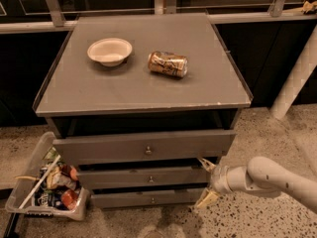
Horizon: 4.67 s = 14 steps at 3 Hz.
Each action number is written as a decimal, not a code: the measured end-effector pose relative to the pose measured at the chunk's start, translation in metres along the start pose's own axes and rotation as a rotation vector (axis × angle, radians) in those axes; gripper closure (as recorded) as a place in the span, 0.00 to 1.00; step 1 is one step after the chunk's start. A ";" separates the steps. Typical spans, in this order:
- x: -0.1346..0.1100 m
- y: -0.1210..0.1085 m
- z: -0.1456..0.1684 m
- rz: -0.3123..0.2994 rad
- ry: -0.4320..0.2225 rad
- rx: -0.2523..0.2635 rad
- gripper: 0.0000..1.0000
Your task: Open middle drawer
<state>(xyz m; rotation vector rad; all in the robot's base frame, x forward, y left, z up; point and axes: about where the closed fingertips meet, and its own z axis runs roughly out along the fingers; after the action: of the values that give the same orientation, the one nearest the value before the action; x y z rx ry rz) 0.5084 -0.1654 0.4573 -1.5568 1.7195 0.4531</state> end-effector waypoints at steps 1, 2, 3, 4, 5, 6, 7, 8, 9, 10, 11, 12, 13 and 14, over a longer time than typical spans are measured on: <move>0.008 -0.013 0.014 -0.007 -0.004 0.023 0.00; 0.014 -0.031 0.025 -0.016 -0.005 0.052 0.00; 0.019 -0.044 0.035 -0.018 -0.002 0.068 0.00; 0.033 -0.045 0.055 -0.022 0.033 0.074 0.00; 0.033 -0.046 0.055 -0.022 0.033 0.075 0.00; 0.041 -0.046 0.066 -0.003 0.037 0.043 0.00; 0.041 -0.046 0.066 -0.003 0.037 0.043 0.18; 0.041 -0.046 0.066 -0.003 0.037 0.043 0.41; 0.035 -0.050 0.061 -0.003 0.037 0.043 0.64; 0.031 -0.051 0.058 -0.003 0.037 0.043 0.87; 0.031 -0.051 0.057 -0.003 0.037 0.043 1.00; 0.032 -0.039 0.051 0.012 0.043 0.049 1.00; 0.032 -0.039 0.051 0.012 0.043 0.049 0.82; 0.032 -0.039 0.051 0.012 0.043 0.049 0.58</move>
Offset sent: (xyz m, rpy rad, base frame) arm 0.0637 -0.0033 -0.0263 -0.0042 -0.0836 -0.0520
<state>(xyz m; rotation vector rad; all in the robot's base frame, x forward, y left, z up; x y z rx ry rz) 0.5618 -0.1592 0.4095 -1.5321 1.7607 0.3827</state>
